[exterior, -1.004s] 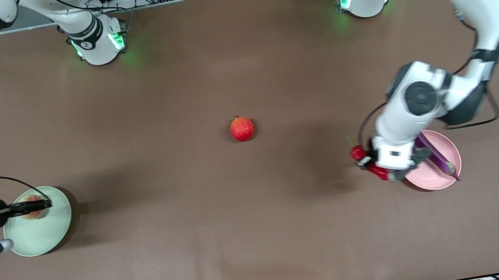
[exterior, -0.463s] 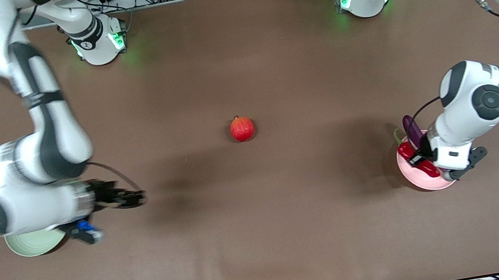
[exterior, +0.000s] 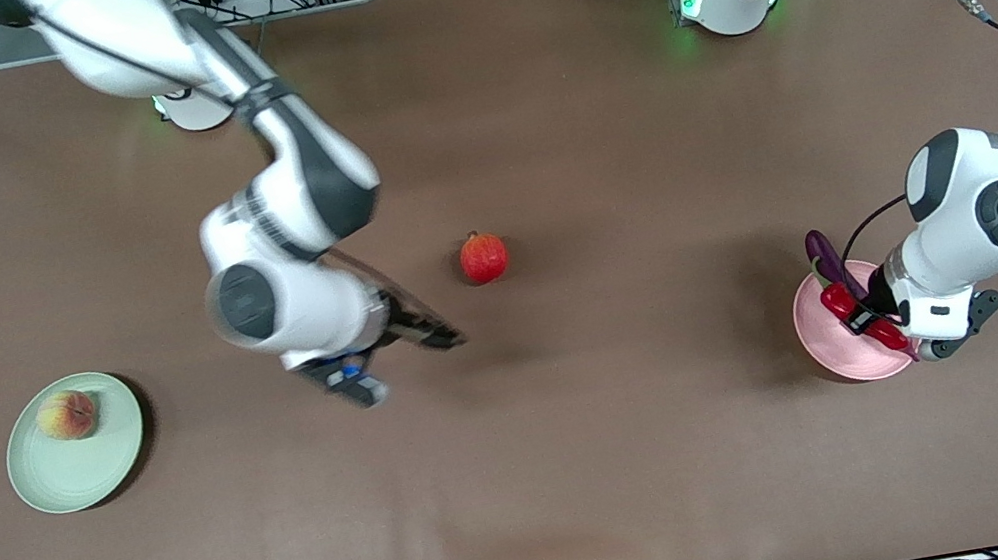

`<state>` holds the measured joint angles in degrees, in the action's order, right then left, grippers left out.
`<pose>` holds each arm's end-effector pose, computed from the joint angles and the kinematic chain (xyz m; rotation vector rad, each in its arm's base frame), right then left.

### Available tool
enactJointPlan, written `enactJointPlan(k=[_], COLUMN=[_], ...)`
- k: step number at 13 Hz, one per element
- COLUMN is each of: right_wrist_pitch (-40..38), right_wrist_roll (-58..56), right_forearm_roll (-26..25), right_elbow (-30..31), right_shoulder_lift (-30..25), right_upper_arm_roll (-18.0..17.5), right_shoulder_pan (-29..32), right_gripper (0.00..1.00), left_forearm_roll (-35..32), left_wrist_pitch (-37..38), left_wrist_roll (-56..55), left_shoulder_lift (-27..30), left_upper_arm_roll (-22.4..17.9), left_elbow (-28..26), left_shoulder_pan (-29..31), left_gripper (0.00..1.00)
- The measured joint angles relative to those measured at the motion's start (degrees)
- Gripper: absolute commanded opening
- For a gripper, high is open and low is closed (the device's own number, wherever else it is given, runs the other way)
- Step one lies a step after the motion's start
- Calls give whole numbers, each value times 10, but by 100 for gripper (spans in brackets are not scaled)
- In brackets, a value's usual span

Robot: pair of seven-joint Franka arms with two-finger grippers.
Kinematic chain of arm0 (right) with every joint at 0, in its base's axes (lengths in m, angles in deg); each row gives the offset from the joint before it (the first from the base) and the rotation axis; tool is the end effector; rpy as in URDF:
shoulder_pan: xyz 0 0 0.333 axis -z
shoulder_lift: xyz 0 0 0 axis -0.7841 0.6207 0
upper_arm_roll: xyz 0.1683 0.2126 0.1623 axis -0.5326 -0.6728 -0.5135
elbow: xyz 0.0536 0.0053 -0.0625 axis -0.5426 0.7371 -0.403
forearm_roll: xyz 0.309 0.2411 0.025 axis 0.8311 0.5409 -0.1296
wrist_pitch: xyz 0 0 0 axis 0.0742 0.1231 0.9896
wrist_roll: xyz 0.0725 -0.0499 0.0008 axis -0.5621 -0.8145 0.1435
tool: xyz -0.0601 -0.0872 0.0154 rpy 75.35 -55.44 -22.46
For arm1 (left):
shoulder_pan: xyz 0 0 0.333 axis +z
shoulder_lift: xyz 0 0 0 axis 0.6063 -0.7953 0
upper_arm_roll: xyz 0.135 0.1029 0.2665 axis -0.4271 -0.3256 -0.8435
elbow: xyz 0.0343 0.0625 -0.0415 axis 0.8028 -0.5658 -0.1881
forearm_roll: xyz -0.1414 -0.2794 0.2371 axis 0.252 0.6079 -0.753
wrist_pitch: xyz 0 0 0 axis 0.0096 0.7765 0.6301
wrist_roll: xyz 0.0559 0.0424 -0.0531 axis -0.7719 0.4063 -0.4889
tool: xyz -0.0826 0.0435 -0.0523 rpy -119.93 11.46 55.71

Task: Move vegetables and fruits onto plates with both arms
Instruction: 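Place the chili on the pink plate while the right gripper reaches the apple, then grasp the red apple with the right gripper while the left gripper withdraws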

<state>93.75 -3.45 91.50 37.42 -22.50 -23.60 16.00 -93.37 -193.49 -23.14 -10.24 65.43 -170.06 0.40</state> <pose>0.6023 0.4033 0.3375 -2.8096 0.7514 0.2944 0.6654 -0.0094 0.2473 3.0059 0.8442 0.0464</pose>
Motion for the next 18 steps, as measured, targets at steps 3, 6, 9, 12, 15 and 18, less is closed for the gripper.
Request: enactJointPlan(k=[3,6,9,12,15,18], right_wrist_pitch=[30,31,66,83,83,83], right_wrist_roll=[2,2,2,2,2,4], right_forearm_roll=[-60,-120,-128,-132,-151,-183], right_elbow=[23,47,67,73,80,85], right_shoulder_lift=[21,25,28,40,48,57], right_upper_arm_roll=[-8,-39,-52,-54,-55,-56], right_shoulder_pan=[-52,-55,-57,-65,-74,-86], right_gripper=[100,100,100,100,100,0], left_forearm_roll=[0,0,0,1,1,1], left_wrist_pitch=[0,38,116,223,295,314], left_wrist_roll=[2,79,197,245,246,246], left_shoulder_lift=[-2,14,44,56,60,82], left_upper_arm_roll=[2,57,170,242,290,299], left_elbow=[10,33,62,112,154,166], left_shoulder_pan=[1,23,114,157,153,143], left_gripper=[100,100,100,100,100,100])
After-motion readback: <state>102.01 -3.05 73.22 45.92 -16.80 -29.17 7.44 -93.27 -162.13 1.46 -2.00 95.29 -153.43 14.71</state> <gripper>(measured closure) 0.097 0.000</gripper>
